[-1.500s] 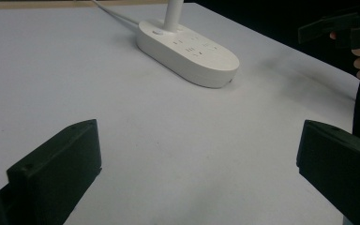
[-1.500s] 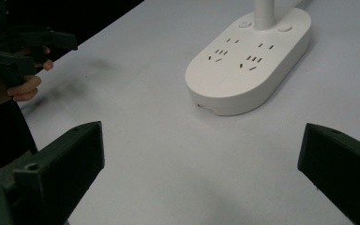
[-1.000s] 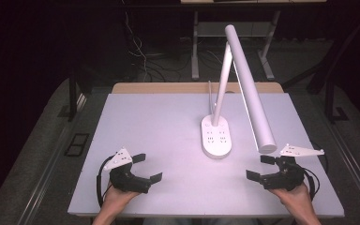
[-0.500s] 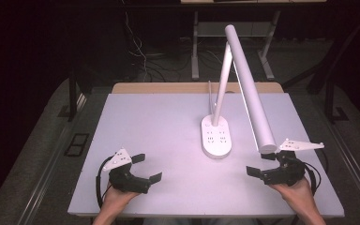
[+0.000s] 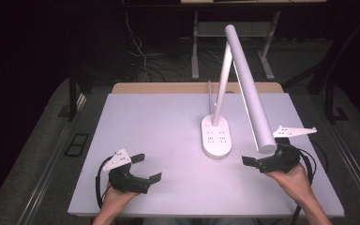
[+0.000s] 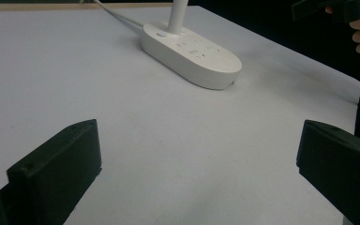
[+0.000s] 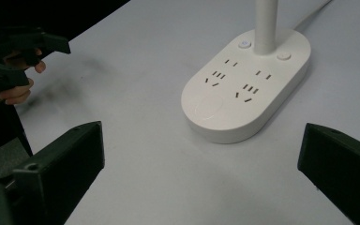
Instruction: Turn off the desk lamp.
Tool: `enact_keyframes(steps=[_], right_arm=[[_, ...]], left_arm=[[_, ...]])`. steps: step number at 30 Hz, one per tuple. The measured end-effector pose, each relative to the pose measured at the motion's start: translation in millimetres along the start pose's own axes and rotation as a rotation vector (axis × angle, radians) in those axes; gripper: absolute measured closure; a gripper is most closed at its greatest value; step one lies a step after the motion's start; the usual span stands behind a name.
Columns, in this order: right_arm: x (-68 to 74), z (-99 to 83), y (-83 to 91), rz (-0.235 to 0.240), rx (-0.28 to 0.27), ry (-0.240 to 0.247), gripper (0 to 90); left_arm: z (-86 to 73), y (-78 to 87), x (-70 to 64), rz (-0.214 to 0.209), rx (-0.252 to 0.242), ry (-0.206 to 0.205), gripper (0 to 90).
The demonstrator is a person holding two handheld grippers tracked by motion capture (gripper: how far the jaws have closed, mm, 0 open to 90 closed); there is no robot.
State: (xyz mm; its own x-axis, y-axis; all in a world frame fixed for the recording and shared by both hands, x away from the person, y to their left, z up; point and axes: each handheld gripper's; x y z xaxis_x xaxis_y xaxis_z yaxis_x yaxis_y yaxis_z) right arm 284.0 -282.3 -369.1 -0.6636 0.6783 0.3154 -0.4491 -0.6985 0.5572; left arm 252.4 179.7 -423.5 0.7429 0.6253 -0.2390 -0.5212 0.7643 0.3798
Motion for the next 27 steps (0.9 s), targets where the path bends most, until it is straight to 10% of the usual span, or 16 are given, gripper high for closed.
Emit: enact_keyframes(steps=[27], right_arm=[[-22.9, 46.1, -30.1, -0.013, 0.041, 0.018, 0.7]], left_arm=[[0.0, 0.2, 0.5, 0.000, -0.003, 0.002, 0.0]])
Point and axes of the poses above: each handheld gripper's, and its own axes: y roughly backward along the jaws, z roughly out of its top, x roughly to its left
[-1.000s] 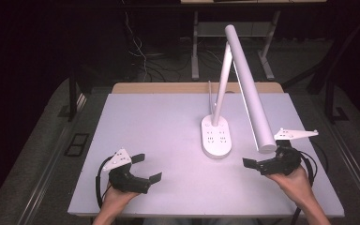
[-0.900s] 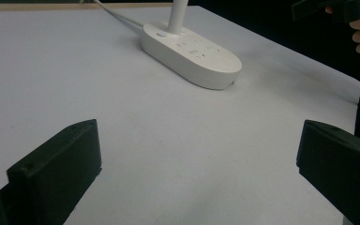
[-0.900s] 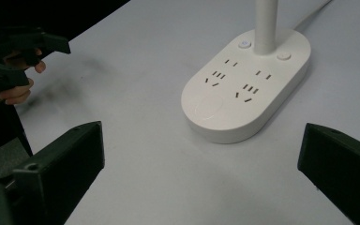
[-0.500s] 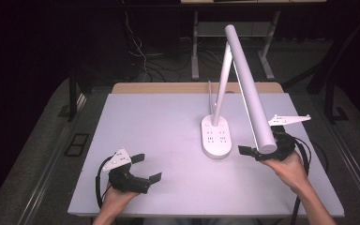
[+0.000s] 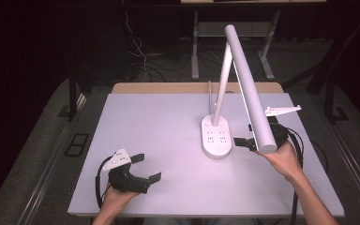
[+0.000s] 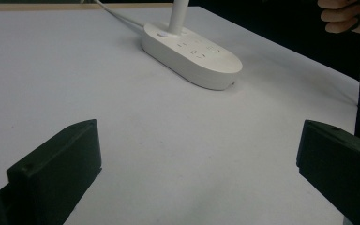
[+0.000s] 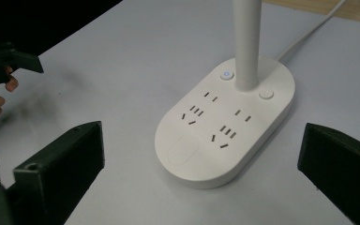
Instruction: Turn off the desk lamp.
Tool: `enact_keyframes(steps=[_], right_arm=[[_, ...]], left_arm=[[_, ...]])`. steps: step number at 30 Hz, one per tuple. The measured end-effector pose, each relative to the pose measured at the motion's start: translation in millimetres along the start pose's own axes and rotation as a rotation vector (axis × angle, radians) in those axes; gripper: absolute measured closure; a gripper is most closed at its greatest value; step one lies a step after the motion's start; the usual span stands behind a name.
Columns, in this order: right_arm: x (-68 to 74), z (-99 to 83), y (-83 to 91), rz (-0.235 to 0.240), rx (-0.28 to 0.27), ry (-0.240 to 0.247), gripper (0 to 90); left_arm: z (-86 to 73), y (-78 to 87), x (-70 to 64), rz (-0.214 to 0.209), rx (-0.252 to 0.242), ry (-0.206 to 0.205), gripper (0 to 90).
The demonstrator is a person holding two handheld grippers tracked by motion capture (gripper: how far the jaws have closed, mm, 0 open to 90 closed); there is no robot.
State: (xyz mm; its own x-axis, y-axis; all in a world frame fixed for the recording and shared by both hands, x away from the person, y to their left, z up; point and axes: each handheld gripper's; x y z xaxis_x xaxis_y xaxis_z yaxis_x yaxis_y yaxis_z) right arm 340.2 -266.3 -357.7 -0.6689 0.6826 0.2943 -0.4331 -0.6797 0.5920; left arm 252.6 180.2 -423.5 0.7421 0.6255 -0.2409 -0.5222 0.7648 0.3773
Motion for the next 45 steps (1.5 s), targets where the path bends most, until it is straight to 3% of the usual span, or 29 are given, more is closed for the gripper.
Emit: enact_keyframes(steps=[17, 18, 27, 29, 31, 36, 45], right_arm=[[-18.1, 22.9, -20.6, -0.014, 0.018, 0.009, 0.7], [-19.9, 25.9, -22.8, -0.019, 0.022, 0.006, 4.5], [-30.1, 34.9, -35.9, -0.023, 0.031, 0.009, 7.2], [-33.0, 36.1, -38.8, -0.010, 0.033, 0.013, 14.7], [-35.7, 37.2, -42.1, -0.010, 0.036, 0.005, 15.0], [-41.9, 36.8, -48.6, -0.001, 0.018, 0.011, 25.7], [-53.0, 36.6, -61.8, 0.020, 0.030, -0.005, 53.4]], left_arm=[[0.0, -0.9, -0.6, -0.005, 0.005, -0.003, 0.0], [0.0, -1.0, -0.6, -0.005, 0.004, -0.002, 0.0], [0.1, -0.4, 0.2, -0.002, 0.002, -0.001, 0.0], [0.1, -0.3, 0.3, -0.002, 0.002, -0.002, 0.0], [0.1, -0.1, 0.5, -0.003, 0.003, -0.002, 0.0], [0.1, -0.4, 0.7, -0.003, 0.005, -0.004, 0.0], [0.2, -0.4, 1.2, -0.004, 0.005, -0.003, 0.0]])
Point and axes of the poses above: each handheld gripper's, and its own axes: y roughly backward along the jaws, z roughly out of its top, x roughly to its left
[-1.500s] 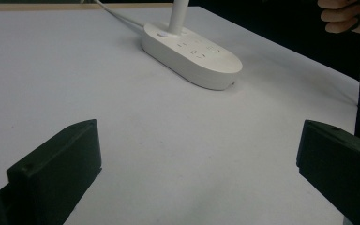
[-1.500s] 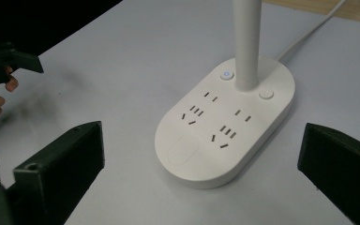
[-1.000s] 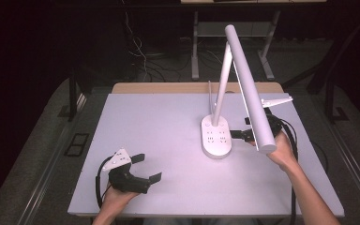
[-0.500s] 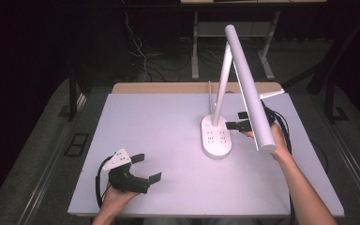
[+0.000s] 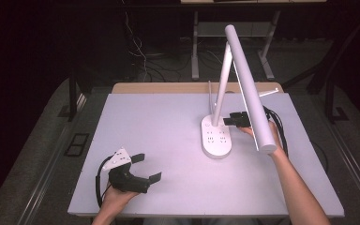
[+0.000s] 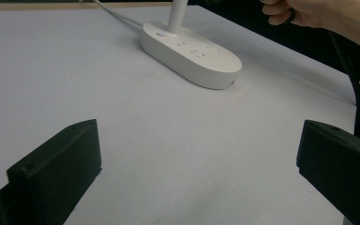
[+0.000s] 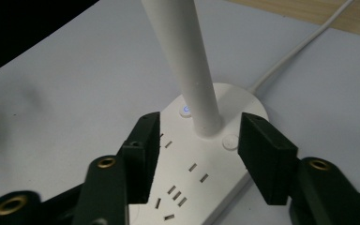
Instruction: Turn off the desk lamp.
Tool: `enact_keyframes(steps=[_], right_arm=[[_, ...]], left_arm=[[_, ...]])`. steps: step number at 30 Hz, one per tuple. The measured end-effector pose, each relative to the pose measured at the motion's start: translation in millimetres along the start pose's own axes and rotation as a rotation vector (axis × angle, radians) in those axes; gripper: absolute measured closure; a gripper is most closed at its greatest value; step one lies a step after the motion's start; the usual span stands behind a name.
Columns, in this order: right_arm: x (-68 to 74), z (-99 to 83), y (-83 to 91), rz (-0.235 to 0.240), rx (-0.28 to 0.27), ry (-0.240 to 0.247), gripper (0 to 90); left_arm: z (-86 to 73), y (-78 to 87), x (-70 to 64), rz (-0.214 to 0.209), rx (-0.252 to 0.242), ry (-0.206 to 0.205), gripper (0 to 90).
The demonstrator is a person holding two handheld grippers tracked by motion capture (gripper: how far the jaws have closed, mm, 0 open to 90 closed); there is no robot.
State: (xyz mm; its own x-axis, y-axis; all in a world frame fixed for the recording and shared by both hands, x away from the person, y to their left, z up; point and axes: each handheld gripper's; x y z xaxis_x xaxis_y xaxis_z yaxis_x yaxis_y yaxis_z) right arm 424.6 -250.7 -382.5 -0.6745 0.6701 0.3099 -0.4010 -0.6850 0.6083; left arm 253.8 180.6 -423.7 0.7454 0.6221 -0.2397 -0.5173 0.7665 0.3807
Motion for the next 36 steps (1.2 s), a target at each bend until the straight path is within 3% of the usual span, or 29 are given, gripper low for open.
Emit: enact_keyframes(steps=[18, 36], right_arm=[[-21.4, -5.5, -23.2, 0.002, -0.006, -0.079, 89.1], [-28.3, -12.5, -49.6, -0.022, 0.022, -0.121, 90.0]], left_arm=[[0.1, -0.7, 0.3, 0.000, 0.003, -0.002, 0.0], [0.4, -0.3, 0.6, -0.001, 0.001, -0.004, 0.0]])
Point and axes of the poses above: each handheld gripper's, and its own axes: y roughly backward along the jaws, z roughly out of its top, x roughly to its left
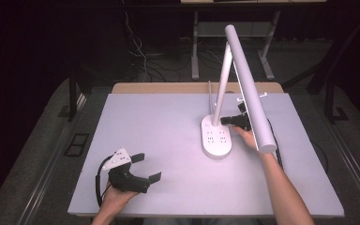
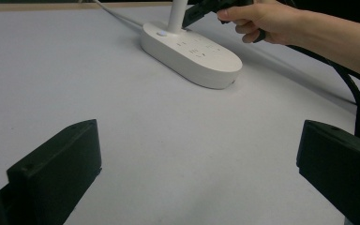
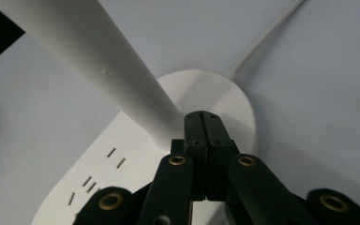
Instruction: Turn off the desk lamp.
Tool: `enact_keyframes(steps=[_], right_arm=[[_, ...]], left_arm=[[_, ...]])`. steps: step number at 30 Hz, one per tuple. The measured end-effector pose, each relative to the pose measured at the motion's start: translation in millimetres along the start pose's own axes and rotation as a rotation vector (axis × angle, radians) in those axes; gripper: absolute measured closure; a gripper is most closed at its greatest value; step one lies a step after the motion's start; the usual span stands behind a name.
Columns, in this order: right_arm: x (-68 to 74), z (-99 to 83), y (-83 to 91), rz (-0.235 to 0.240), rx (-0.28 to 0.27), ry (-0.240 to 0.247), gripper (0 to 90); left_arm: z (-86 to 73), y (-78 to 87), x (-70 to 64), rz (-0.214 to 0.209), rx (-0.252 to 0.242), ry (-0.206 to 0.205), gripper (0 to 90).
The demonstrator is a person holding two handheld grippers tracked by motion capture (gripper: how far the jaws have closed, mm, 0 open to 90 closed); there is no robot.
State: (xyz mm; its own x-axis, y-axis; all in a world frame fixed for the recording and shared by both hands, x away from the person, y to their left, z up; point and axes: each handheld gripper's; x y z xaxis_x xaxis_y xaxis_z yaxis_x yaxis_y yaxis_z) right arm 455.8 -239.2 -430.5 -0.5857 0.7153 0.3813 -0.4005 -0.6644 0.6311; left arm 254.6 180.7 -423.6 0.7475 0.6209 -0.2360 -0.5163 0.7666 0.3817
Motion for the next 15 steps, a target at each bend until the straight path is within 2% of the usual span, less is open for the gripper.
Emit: enact_keyframes(steps=[2, 6, 15], right_arm=[[-2.1, -0.3, 0.0, -0.004, -0.010, -0.012, 90.0], [-5.0, -2.3, -0.3, 0.017, -0.019, -0.040, 90.0], [-1.0, -3.0, -1.0, -0.016, -0.013, -0.019, 90.0]], left_arm=[[0.0, 0.1, -0.1, -0.001, 0.001, -0.001, 0.0], [0.1, 0.0, -0.9, -0.002, 0.002, -0.004, 0.0], [0.0, -0.7, -2.1, -0.005, 0.002, -0.005, 0.0]])
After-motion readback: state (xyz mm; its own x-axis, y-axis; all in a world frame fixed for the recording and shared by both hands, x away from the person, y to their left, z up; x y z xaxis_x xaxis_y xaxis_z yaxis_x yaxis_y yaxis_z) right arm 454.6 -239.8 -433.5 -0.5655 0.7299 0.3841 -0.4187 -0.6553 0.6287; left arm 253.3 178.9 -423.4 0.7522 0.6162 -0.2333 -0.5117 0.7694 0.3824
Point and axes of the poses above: each handheld gripper's, and its own axes: y roughly backward along the jaws, z roughly out of its top, x roughly to its left
